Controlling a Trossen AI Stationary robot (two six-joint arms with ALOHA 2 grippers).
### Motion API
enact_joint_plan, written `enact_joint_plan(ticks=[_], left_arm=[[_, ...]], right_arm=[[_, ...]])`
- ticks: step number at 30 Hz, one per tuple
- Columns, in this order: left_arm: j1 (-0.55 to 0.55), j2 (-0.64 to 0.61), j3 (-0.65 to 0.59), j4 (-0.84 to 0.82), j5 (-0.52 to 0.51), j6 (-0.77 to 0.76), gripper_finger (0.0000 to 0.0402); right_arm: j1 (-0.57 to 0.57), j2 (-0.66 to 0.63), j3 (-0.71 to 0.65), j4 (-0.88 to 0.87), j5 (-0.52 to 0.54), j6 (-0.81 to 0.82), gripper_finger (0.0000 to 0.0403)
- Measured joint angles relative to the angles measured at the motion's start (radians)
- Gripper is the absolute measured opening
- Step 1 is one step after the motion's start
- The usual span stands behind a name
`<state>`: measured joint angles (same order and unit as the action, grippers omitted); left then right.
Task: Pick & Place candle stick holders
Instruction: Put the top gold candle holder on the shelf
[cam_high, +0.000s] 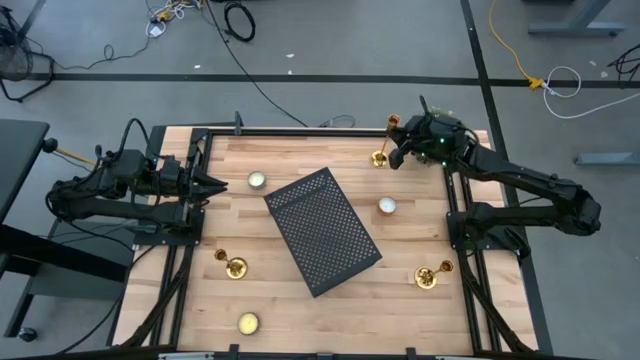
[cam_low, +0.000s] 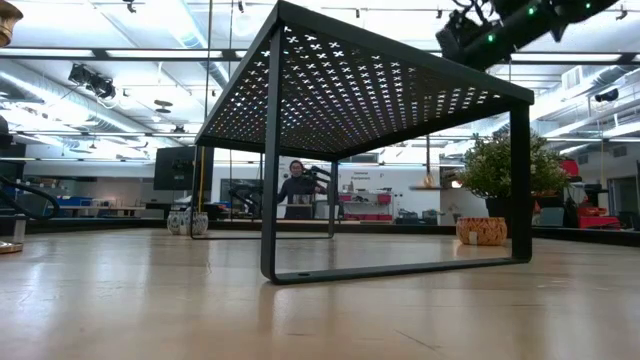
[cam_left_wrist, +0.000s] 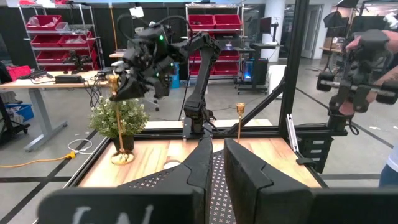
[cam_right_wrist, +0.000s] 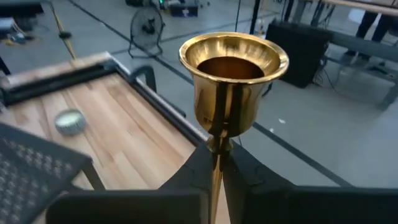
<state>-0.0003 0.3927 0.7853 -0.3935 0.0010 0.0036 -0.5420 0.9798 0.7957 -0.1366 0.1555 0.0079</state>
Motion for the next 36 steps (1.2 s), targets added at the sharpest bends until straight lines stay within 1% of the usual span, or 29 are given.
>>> enact_joint_plan(ticks=[11, 15, 24, 31, 36], left_arm=[[0.0, 0.0, 0.0, 0.0, 0.0, 0.0, 0.0046], [0.0, 0.0, 0.0, 0.0, 0.0, 0.0, 0.0046], [0.0, 0.0, 0.0, 0.0, 0.0, 0.0, 0.0046], [0.0, 0.0, 0.0, 0.0, 0.0, 0.0, 0.0046], [0.0, 0.0, 0.0, 0.0, 0.0, 0.0, 0.0046]], right_arm=[[0.002, 0.0, 0.187, -0.092, -0.067, 0.003, 0.0018], [0.003, 0.0, 0.243, -0.129, -0.075, -0.005, 0.0018], [0.028, 0.0, 0.331, -0.188, -0.183, -0.016, 0.0018], [0.061, 0.023, 0.382, -0.229, -0.336, -0.016, 0.0018], [0.087, 0.043, 0.398, -0.235, -0.42, -0.017, 0.0018]])
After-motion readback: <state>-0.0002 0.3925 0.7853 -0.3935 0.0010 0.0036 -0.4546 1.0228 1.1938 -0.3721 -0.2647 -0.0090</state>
